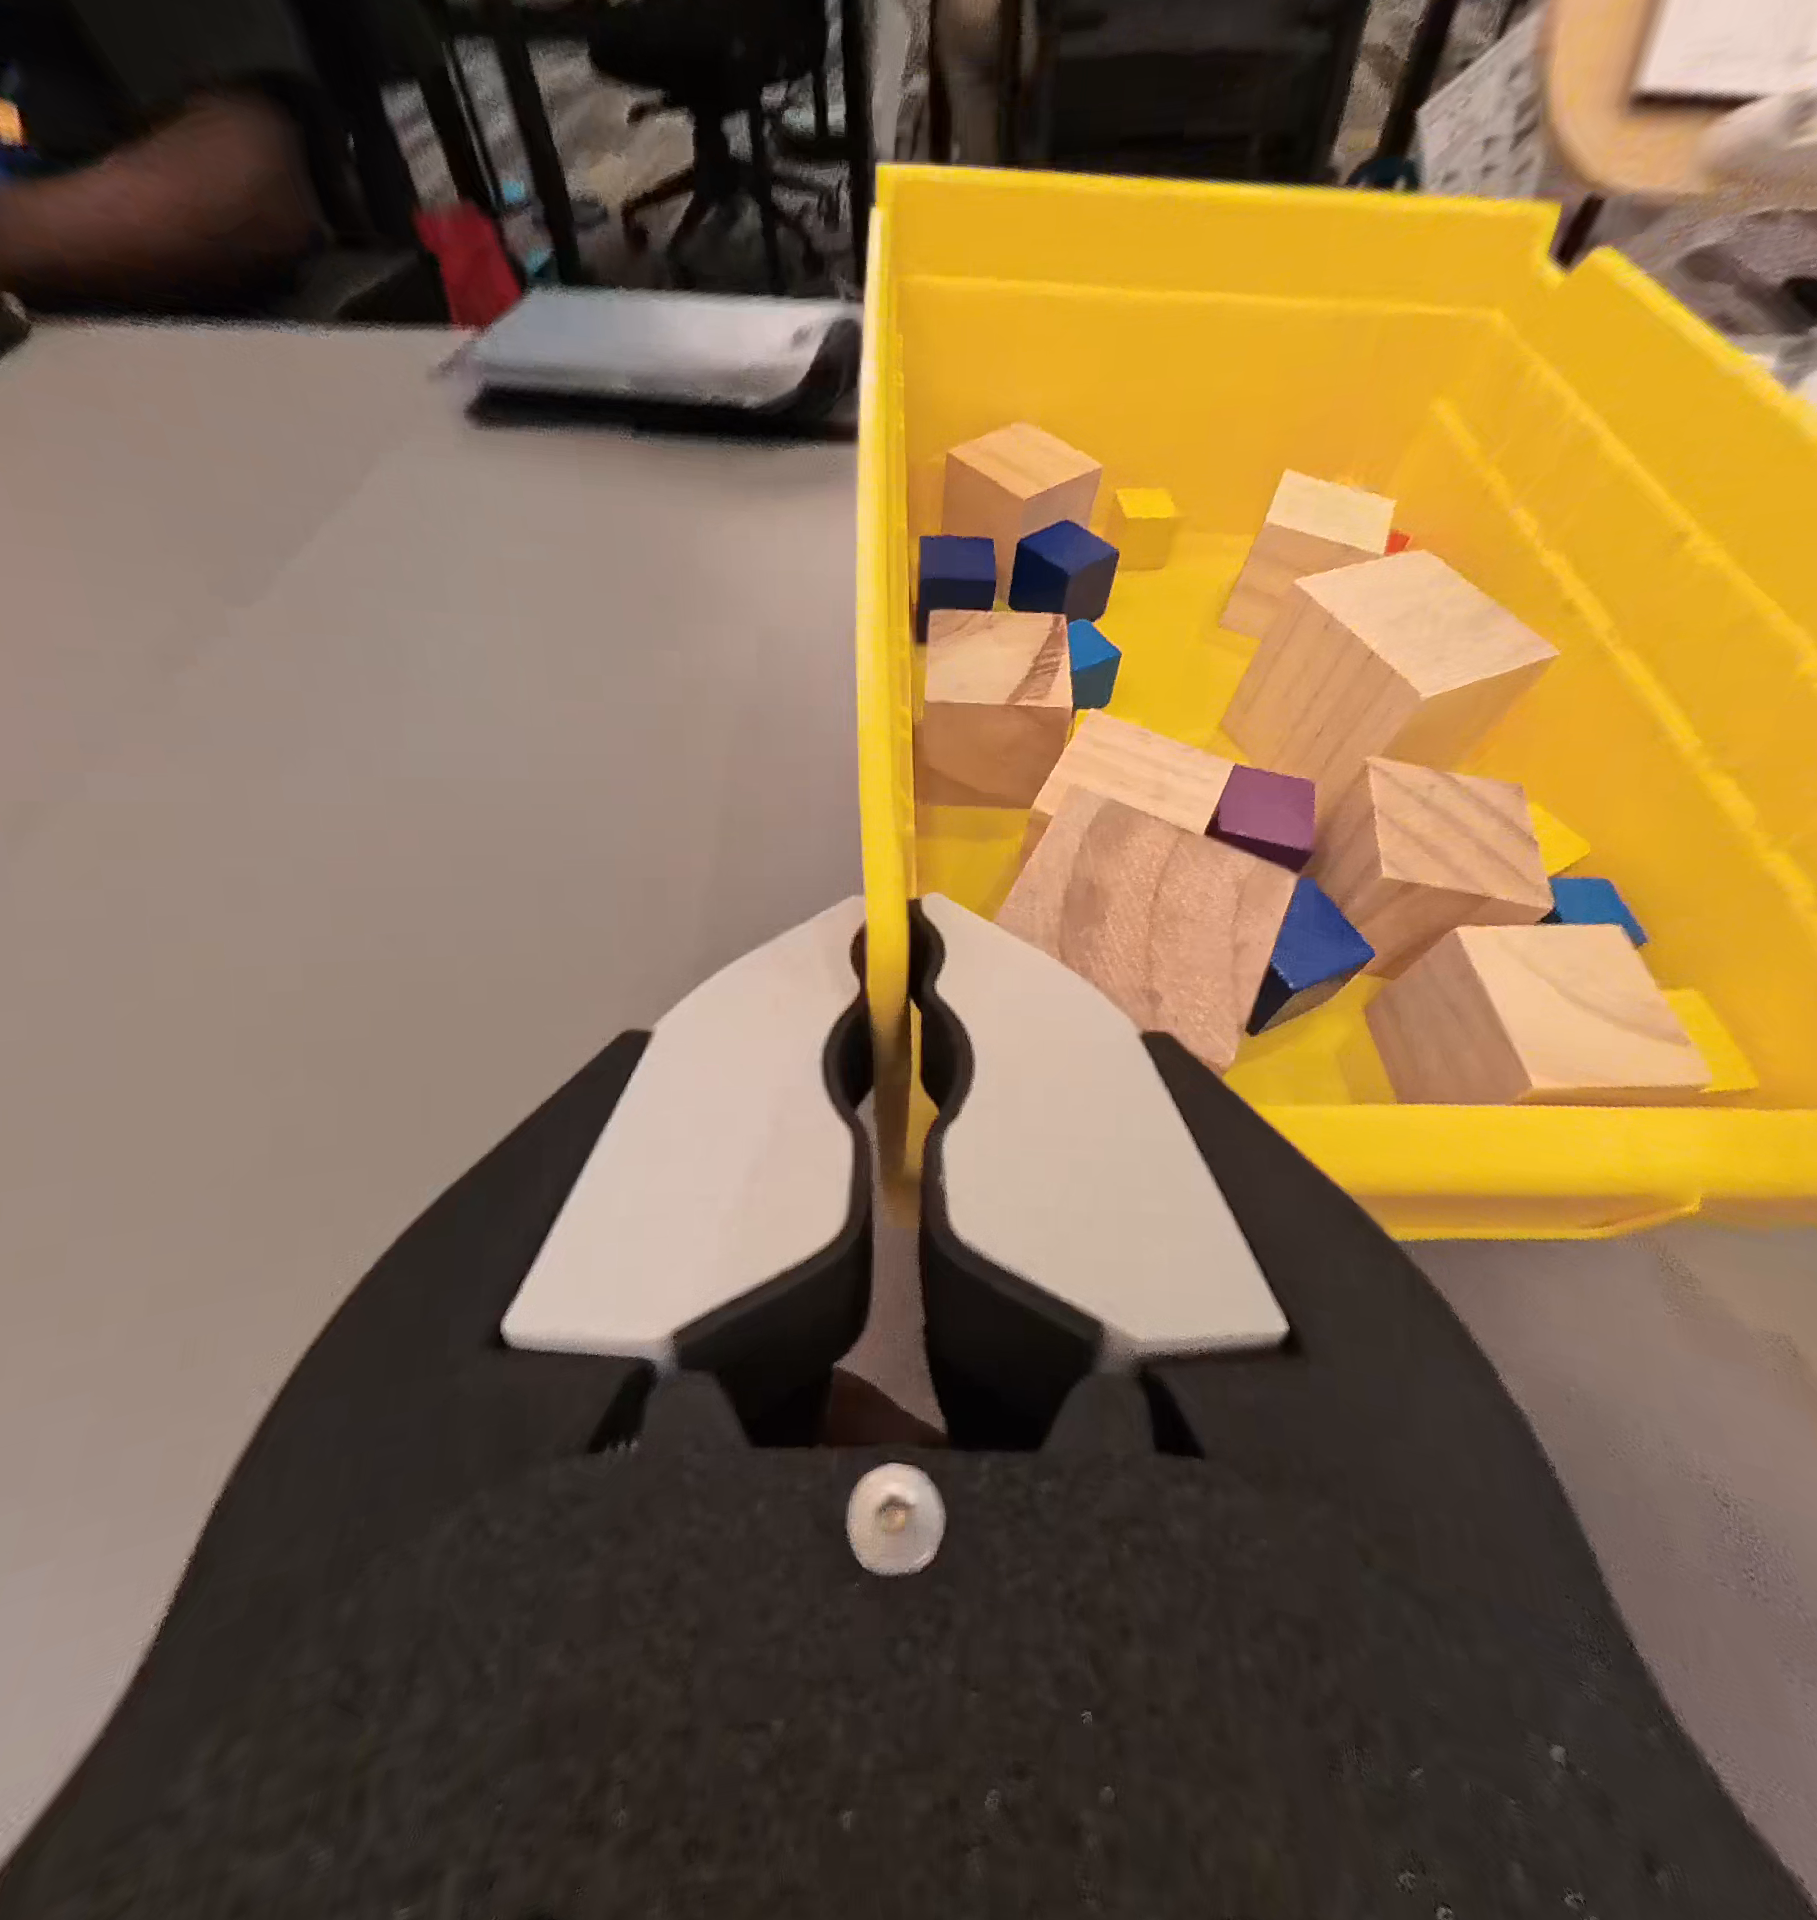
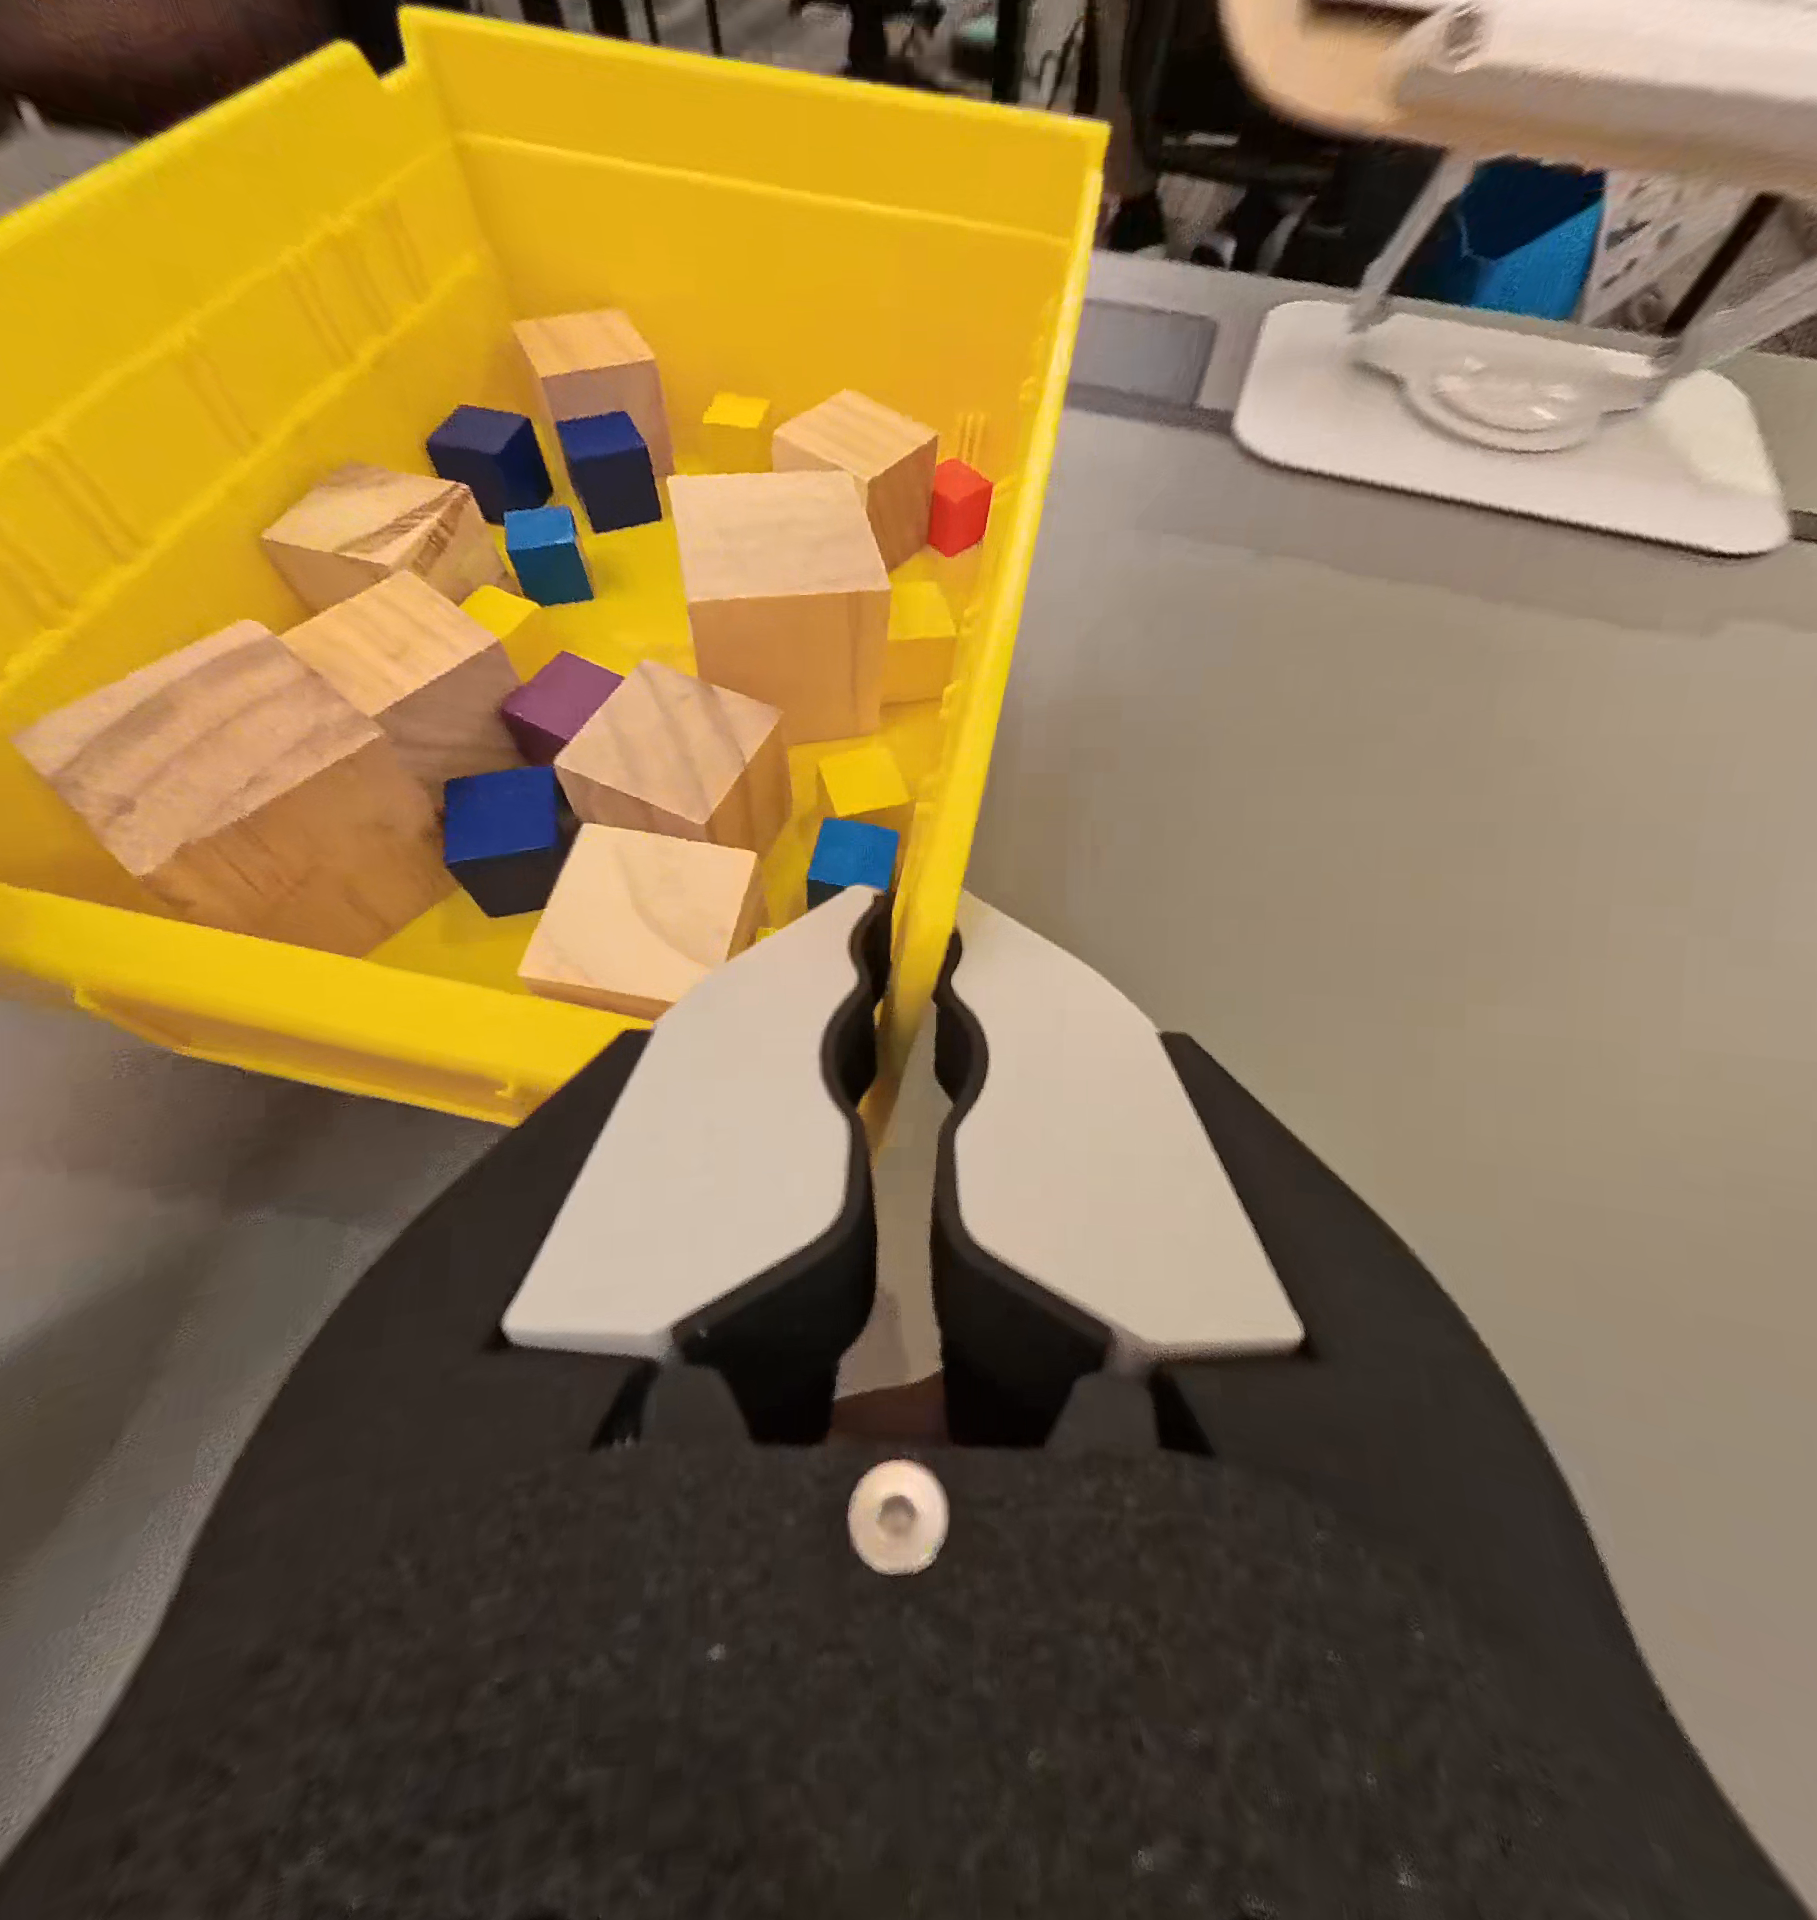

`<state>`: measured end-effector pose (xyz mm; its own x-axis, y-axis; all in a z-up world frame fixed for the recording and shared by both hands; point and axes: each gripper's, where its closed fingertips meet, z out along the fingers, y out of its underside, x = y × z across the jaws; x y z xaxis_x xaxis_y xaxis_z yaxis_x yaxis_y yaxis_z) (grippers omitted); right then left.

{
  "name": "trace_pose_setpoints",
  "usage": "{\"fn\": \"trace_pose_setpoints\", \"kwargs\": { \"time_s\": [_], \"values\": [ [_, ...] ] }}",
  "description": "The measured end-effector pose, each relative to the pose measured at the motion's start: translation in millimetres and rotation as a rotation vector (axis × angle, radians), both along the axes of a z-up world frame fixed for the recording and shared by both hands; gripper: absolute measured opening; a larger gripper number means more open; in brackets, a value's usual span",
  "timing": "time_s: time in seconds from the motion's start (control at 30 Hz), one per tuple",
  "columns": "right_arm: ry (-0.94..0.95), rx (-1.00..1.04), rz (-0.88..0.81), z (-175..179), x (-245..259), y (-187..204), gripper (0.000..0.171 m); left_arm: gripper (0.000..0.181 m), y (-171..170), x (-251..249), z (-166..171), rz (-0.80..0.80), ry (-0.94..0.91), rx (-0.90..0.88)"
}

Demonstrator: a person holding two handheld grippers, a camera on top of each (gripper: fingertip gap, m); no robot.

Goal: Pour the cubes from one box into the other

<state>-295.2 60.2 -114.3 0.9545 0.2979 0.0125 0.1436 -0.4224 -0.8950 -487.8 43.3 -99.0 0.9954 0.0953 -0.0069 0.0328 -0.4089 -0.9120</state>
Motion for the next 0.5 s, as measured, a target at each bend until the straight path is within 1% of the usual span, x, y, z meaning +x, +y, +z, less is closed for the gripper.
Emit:
{"fn": "trace_pose_setpoints", "kwargs": {
  "time_s": [0.07, 0.1, 0.17, 0.27, 0.3, 0.4, 0.5],
  "values": [
    [0.019, -0.03, 0.03, -15, -17, -1, 0.006, 0.003, 2, -18, -22, 0.014, -0.012, -0.064],
    [0.041, 0.005, 0.044, -13, -23, -3, 0.007, 0.006, 3, -24, -27, 0.007, -0.002, -0.055],
    [-0.005, 0.034, 0.055, -13, -25, -8, 0.008, 0.004, 5, -26, -26, -0.038, -0.06, -0.035],
    [-0.003, 0.007, 0.144, -12, -29, -23, 0.011, 0.005, 5, -29, -25, -0.047, -0.066, -0.025],
    [0.006, -0.002, 0.188, -8, -28, -29, 0.011, 0.007, 5, -29, -25, -0.047, -0.063, -0.025],
    [0.02, 0.031, 0.336, 19, -8, -51, 0.013, 0.024, -2, -32, -16, -0.014, -0.037, -0.02],
    [0.056, 0.124, 0.398, 55, 48, -63, 0.013, 0.028, -18, -32, 15, 0.036, -0.069, 0.116]
  ]
}}
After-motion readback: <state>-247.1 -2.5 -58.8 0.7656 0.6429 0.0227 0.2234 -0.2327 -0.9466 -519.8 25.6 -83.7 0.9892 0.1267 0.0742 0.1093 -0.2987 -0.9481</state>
